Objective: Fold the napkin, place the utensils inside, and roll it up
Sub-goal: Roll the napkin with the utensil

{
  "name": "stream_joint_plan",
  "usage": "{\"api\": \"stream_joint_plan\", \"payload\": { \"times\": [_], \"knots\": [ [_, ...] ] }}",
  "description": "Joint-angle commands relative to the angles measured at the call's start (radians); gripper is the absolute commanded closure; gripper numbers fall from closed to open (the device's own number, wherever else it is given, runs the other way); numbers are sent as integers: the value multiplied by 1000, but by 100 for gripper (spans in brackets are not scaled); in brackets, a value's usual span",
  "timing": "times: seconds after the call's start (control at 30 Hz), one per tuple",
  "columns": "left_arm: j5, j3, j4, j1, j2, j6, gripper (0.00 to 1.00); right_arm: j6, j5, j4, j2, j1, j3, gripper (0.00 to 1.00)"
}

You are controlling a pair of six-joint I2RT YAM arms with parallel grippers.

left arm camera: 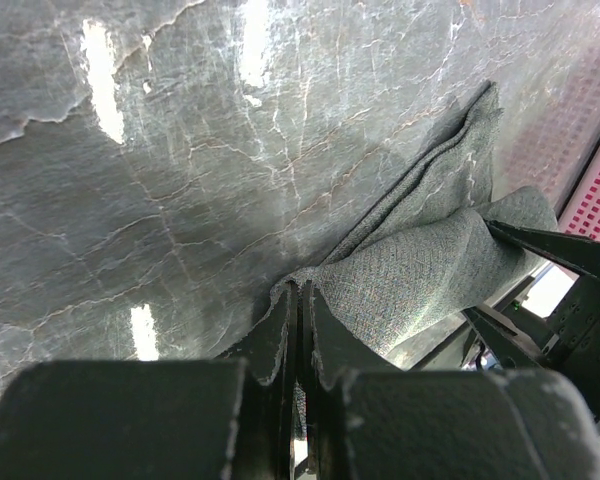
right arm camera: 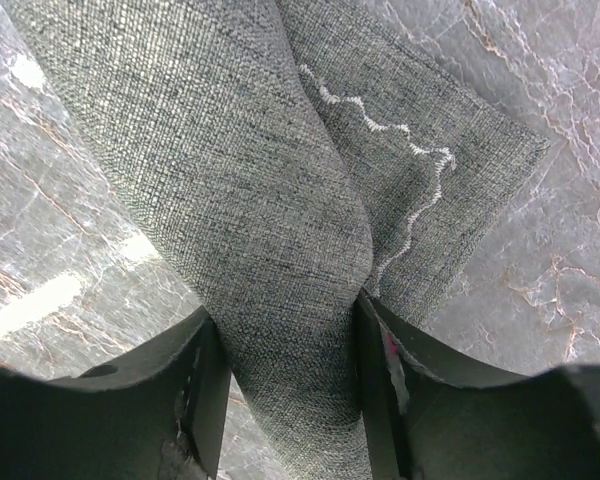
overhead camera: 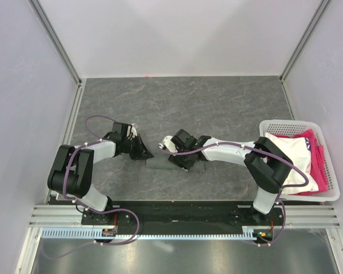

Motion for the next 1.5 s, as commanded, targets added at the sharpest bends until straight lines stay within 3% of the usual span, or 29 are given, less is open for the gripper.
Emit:
{"api": "stream_joint_plan", "payload": {
  "times": [0.0,0.03,0.13,0.2,0.3,0.5,0.83,0.93,0.97,1.03,1.07,1.1,1.2,1.33,1.47],
  "knots": [
    [-14,34,-21,-3,-28,33,98,37,11,-68,4,0,-41,40],
    [-14,35,-22,-3,-28,33,98,37,11,-80,-4,0,-29,31],
    [-14,38,-27,-3,-24,36,98,31,34,-106,-50,12,17,23],
    [-12,40,-28,-3,-21,38,98,17,54,-114,-73,42,48,12],
    [-11,41,-30,-3,-18,38,98,-17,106,-100,-70,90,104,6],
    [-4,40,-30,-3,-17,39,98,-95,144,-45,14,125,164,6],
    [0,46,-33,-3,-9,41,98,-150,55,-28,123,125,183,11],
    [11,47,-30,-3,-8,42,97,-153,25,-31,141,116,183,18],
    [21,47,-24,-3,-8,41,94,-152,25,-36,149,112,183,26],
    [25,46,-19,-3,-15,39,76,-149,-46,-57,158,99,184,37],
    [17,44,-19,-3,-35,38,68,-146,-67,-66,163,95,187,39],
    [8,43,-19,-3,-46,36,52,-144,-111,-77,166,86,187,41],
    [-43,43,-41,1,-103,29,33,-135,-210,-112,181,66,187,48],
    [-147,31,-82,14,-155,25,19,-111,-348,-143,183,26,183,53],
    [-208,-14,-82,31,-216,7,15,-65,-503,-160,197,-31,190,54]
  ]
}}
